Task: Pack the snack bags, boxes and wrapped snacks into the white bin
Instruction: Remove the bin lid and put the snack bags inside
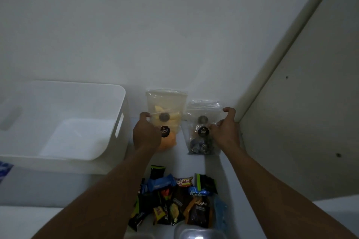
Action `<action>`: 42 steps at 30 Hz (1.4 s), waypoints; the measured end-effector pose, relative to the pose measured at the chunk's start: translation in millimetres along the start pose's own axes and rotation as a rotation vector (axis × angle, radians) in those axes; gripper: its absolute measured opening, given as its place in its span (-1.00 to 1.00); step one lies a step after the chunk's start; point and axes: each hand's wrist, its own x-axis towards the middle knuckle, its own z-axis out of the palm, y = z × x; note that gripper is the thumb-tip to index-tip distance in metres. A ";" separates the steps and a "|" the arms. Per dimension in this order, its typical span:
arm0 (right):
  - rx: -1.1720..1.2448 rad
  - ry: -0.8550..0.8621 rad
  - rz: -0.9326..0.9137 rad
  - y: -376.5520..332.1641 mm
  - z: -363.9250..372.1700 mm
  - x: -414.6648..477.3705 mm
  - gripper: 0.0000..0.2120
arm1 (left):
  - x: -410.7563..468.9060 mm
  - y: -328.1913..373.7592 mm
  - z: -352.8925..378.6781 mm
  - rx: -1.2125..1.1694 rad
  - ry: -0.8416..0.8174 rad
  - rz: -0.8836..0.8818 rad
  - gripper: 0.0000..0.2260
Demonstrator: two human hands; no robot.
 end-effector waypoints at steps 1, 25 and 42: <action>-0.006 -0.023 -0.034 1.0 -4.0 -2.1 -0.48 | -2.3 -0.3 -1.7 -0.019 -0.019 0.045 -0.84; -0.243 0.045 -0.412 -182.6 -108.7 -86.7 -0.79 | -12.7 128.5 -207.4 0.080 -0.076 0.518 -0.85; -0.313 0.055 -0.514 -345.0 -9.8 -150.1 -0.84 | 59.2 81.2 -369.8 0.106 -0.110 0.503 -0.90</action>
